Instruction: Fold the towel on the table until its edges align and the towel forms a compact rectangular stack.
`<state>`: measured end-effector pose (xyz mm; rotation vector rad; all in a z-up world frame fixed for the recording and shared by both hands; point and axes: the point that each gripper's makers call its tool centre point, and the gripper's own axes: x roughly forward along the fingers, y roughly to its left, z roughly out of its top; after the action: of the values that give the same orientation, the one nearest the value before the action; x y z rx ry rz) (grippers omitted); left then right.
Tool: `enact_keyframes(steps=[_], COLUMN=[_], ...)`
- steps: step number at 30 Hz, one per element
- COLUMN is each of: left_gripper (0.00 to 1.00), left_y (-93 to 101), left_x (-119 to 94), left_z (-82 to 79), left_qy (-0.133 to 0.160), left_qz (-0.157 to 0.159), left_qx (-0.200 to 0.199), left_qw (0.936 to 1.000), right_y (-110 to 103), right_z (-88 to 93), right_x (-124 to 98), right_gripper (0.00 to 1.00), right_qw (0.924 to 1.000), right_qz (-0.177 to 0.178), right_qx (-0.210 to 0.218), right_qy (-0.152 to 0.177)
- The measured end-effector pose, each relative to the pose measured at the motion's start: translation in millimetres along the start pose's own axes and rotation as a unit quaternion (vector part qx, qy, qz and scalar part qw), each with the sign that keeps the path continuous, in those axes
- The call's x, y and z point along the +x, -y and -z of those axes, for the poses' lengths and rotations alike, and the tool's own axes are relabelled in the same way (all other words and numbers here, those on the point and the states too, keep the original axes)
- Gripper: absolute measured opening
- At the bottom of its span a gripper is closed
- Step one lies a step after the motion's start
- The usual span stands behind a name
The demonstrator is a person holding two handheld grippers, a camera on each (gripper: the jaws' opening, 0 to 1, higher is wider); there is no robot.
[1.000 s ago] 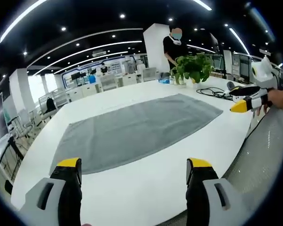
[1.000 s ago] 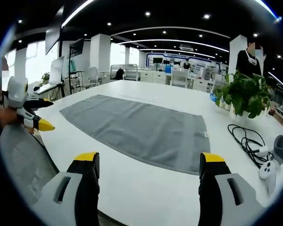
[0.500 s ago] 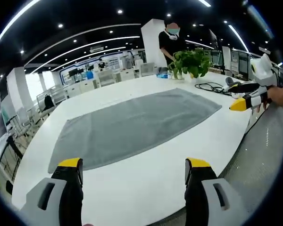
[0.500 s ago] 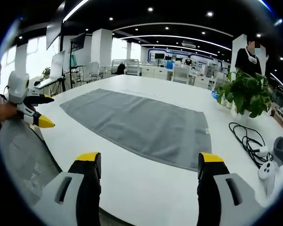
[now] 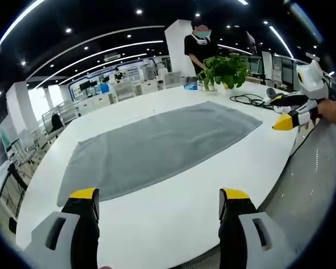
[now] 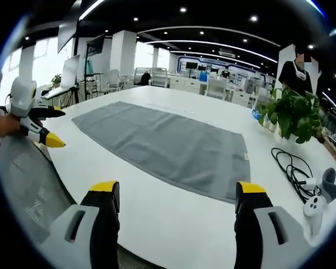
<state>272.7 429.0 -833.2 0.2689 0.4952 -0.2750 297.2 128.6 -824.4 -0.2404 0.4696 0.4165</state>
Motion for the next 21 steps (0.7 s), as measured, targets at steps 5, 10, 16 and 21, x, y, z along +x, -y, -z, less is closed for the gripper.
enact_keyframes(steps=[5, 10, 16, 21], left_gripper=[0.91, 0.91, 0.91, 0.91], left_y=[-0.5, -4.3, -6.4, -8.2], left_x=[-0.3, -0.9, -0.6, -0.5], left_z=[-2.1, -4.3, -3.9, -4.8], left_qy=[0.006, 0.012, 0.011, 0.013], left_qz=[-0.002, -0.01, -0.017, -0.021], left_qx=[-0.002, -0.007, -0.001, -0.003], left_qw=[1.0, 0.9998, 0.9998, 0.9997], right_y=[-0.2, -1.5, 2.4, 2.2], right_z=[1.3, 2.5, 1.1, -1.1], right_x=[0.5, 1.4, 0.9, 0.7], right_gripper=[0.86, 0.86, 0.86, 0.86], right_qw=[1.0, 0.9999, 1.0, 1.0], right_qz=[-0.003, -0.008, -0.003, -0.004], right_qx=[-0.002, -0.002, 0.006, 0.005], right_qy=[-0.003, -0.007, -0.002, 0.004])
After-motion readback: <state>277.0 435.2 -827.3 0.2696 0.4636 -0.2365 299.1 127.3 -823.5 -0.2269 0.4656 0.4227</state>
